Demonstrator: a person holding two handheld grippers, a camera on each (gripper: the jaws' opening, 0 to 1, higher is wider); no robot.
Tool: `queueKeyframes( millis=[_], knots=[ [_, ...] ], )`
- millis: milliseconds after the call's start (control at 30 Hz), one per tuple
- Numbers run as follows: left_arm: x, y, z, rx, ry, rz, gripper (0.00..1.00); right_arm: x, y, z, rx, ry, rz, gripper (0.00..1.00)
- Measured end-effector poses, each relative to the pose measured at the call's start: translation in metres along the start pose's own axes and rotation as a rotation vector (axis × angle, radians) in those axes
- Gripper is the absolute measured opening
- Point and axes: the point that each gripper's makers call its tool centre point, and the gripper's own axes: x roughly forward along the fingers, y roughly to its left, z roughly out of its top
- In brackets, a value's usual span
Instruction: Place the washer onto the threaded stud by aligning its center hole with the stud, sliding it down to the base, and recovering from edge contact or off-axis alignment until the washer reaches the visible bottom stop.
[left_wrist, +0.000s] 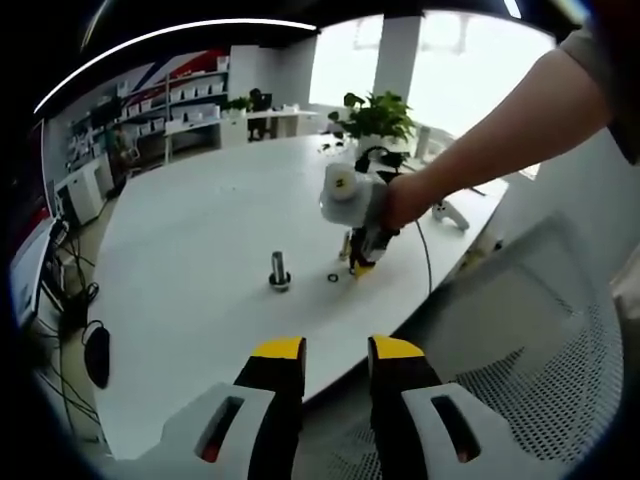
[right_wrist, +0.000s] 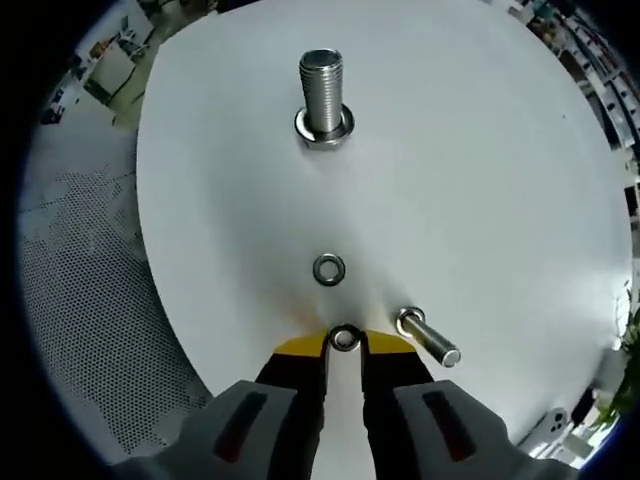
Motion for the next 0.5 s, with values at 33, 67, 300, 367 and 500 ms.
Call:
queueKeyframes(
  millis=[33, 67, 300, 367, 500],
  knots=[
    [0.0001, 0.0001, 0.0002, 0.0, 0.0, 0.0, 0.23, -0.0002, 0.0003, 0.0001, 0.002, -0.004, -0.001, 0.14],
    [0.0003, 0.0001, 0.0002, 0.001, 0.0, -0.001, 0.23, -0.0007, 0.0007, 0.0001, 0.015, -0.018, -0.005, 0.14],
    [0.0003, 0.0, 0.0002, 0.002, -0.002, -0.002, 0.22, -0.0015, 0.0019, -0.0014, 0.089, -0.121, -0.055, 0.14],
    [0.0, -0.0002, 0.0004, 0.002, -0.003, -0.002, 0.22, -0.0011, 0.0015, -0.0029, 0.088, -0.165, -0.063, 0.14],
    [-0.0002, -0.001, -0.0002, 0.003, 0.0, -0.005, 0.22, -0.0016, 0.0022, -0.005, 0.068, -0.203, -0.079, 0.14]
  ],
)
